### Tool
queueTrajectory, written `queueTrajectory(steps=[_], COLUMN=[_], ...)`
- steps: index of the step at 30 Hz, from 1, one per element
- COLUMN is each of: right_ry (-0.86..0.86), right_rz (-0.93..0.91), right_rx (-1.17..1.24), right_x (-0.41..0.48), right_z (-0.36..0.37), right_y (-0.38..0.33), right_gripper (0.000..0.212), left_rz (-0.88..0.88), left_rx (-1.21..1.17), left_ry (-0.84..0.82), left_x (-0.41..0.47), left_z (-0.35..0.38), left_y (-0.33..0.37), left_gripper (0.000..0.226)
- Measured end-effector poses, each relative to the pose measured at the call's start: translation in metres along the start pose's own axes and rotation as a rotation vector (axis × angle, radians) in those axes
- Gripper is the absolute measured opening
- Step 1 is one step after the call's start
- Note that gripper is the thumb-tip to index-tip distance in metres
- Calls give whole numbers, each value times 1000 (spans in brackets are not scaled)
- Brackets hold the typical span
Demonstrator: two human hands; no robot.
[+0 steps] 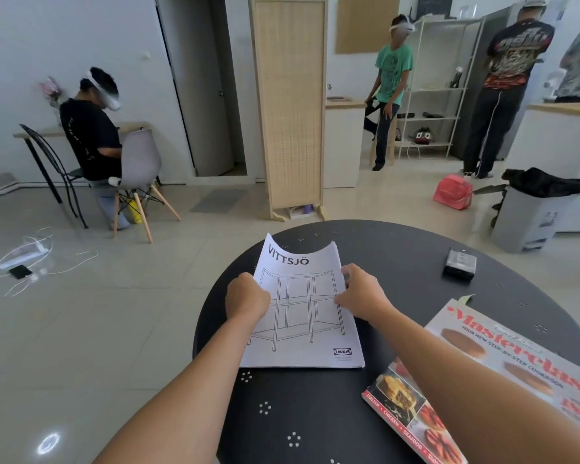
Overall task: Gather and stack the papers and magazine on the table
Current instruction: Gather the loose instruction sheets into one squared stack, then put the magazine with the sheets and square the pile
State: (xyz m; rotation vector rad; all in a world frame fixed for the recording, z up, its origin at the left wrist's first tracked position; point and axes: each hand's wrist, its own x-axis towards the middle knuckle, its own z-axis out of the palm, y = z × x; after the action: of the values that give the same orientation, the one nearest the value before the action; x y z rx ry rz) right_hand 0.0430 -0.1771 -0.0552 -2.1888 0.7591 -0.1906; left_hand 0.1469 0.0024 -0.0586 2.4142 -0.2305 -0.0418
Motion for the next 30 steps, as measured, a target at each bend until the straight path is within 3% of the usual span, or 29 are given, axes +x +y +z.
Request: queueTrajectory(steps=[3, 6, 8, 10, 15, 23, 30], right_ry=[-1, 28, 36, 56, 105, 147, -140], right_rz=[-21, -51, -49, -52, -37, 138, 256], right_rx=[-73, -169, -199, -225, -309, -397, -512], right_x=[5, 5, 0, -7, -36, -102, -145], right_z=[2, 1, -3, -11, -46, -114, -142], right_y=[1, 6, 7, 9, 17, 62, 96], right_gripper=[59, 64, 63, 64, 57, 24, 46], left_rz=[-2, -4, -10, 25, 154, 346, 375], left_rx=[62, 140, 206, 226, 189, 150, 213], left_ry=[-5, -5, 18, 60, 5, -206, -403], left_x=[8, 7, 3, -5, -38, -115, -163], left_z=[6, 6, 4, 2, 4, 36, 64], left_y=[-3, -2, -1, 5, 37, 90, 112], left_gripper=[27, 7, 28, 30, 35, 33, 31])
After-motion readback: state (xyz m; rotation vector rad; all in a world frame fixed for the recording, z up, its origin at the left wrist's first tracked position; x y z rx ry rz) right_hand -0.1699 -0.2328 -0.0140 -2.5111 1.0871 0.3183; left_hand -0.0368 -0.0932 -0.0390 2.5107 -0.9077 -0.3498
